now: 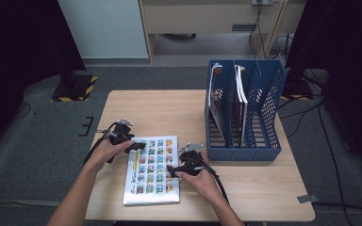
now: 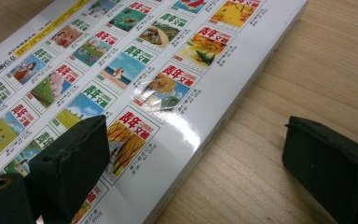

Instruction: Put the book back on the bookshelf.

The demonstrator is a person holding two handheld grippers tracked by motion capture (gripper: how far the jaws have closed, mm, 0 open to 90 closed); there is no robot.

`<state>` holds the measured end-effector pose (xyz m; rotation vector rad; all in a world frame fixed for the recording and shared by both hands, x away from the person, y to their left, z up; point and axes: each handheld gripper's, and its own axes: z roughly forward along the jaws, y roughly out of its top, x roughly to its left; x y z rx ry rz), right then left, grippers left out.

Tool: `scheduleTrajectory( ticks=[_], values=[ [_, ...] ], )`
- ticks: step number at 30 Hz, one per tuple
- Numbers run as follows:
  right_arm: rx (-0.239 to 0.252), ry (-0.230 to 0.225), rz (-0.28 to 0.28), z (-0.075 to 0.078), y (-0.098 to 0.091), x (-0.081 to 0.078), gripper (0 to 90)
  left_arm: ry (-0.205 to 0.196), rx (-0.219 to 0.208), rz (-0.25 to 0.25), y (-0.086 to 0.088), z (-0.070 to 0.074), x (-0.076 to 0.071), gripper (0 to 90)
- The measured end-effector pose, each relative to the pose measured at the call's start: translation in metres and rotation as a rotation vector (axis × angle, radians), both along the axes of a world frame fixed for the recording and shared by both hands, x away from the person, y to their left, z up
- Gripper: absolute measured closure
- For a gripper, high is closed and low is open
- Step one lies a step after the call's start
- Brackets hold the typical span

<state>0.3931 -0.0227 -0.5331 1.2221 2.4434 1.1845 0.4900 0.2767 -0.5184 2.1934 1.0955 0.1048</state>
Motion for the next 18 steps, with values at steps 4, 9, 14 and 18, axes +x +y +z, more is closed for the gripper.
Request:
scheduleTrajectory(
  ticks=[4, 9, 14, 18],
  values=[
    [0.000, 0.004, 0.006, 0.000, 0.000, 0.001, 7.6, -0.001, 0.011, 0.004, -0.001, 0.001, 0.000, 17.3],
    [0.001, 0.010, 0.007, 0.000, 0.001, 0.001, 7.6, -0.040, 0.039, 0.021, 0.000, 0.009, -0.003, 29.2],
    [0.000, 0.015, 0.008, 0.001, 0.001, 0.001, 7.6, -0.045, 0.024, 0.036, 0.003, 0.014, -0.004, 36.5],
    [-0.002, 0.016, 0.006, 0.001, 0.001, 0.001, 7.6, -0.054, 0.012, 0.044, 0.003, 0.018, -0.006, 40.6]
  ],
)
